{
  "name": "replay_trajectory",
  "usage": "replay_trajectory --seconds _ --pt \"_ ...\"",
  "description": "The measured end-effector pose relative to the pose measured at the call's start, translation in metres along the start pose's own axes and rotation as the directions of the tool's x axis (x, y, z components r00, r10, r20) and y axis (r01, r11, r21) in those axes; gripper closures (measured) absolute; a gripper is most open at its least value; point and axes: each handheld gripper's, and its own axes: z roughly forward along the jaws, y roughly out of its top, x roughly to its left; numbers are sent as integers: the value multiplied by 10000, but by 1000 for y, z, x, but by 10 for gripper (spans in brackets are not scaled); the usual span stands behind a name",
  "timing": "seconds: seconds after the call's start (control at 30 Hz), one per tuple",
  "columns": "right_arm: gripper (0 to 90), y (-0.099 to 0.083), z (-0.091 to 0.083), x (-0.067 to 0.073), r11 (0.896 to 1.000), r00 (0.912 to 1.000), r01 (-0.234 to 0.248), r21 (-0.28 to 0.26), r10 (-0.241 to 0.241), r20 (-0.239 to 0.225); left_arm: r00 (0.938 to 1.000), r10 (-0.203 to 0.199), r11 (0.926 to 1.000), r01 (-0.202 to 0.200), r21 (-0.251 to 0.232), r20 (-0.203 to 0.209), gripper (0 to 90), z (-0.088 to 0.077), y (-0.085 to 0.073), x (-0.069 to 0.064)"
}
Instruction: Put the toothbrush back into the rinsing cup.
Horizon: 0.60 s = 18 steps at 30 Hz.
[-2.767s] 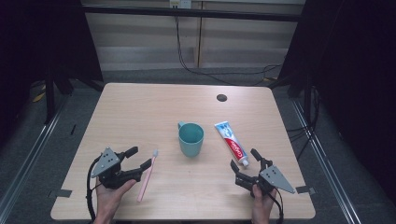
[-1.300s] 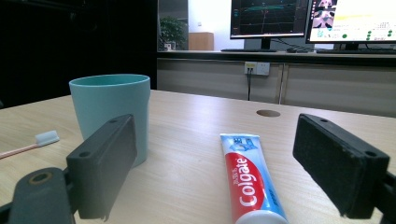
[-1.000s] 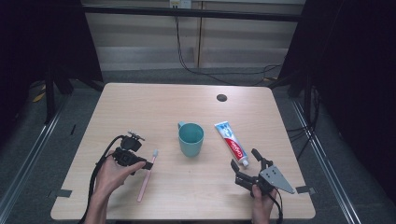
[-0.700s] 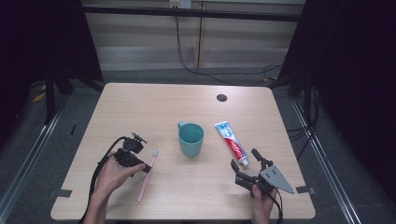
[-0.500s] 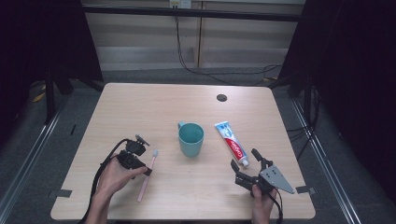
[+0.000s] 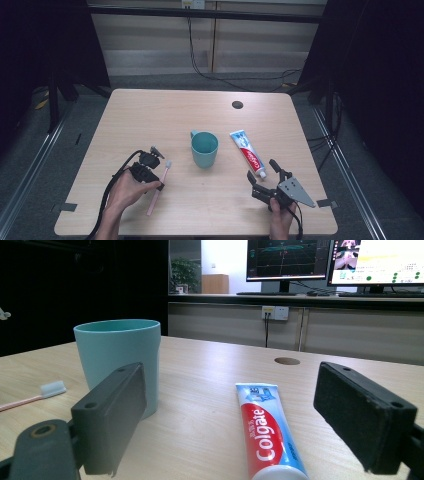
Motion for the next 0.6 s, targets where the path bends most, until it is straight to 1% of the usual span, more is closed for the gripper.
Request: replay_trajectory --seconds 0.03,0.13,0.23,0.33,0.4,0.5,0.53,0.57,0.6 --pt "130 0 0 0 10000 10000 11 10 -11 3 10000 -6 10000 6 -17 -83 743 0 0 -1" --pt "130 0 0 0 10000 10000 16 4 -16 -2 9993 343 9993 -342 132 -148 746 1 2 -4" --pt "130 0 0 0 10000 10000 14 6 -14 0 9982 491 9986 -483 237 -348 743 2 5 -8" --pt "130 0 0 0 10000 10000 16 3 -16 2 9940 724 9967 -691 418 -825 750 3 8 -13" --pt "130 0 0 0 10000 10000 4 7 -4 4 9900 959 9946 -913 486 -1031 757 3 8 -16" --pt "130 0 0 0 10000 10000 19 4 -19 -1 9896 849 9958 -804 428 -1161 780 4 7 -17" --pt "130 0 0 0 10000 10000 22 2 -22 1 9888 874 9955 -821 480 -1209 780 4 7 -17" --pt "130 0 0 0 10000 10000 22 4 -22 0 9893 864 9954 -807 522 -1177 781 4 8 -17" --pt "130 0 0 0 10000 10000 20 4 -20 1 9881 881 9951 -817 549 -1263 783 4 8 -18"
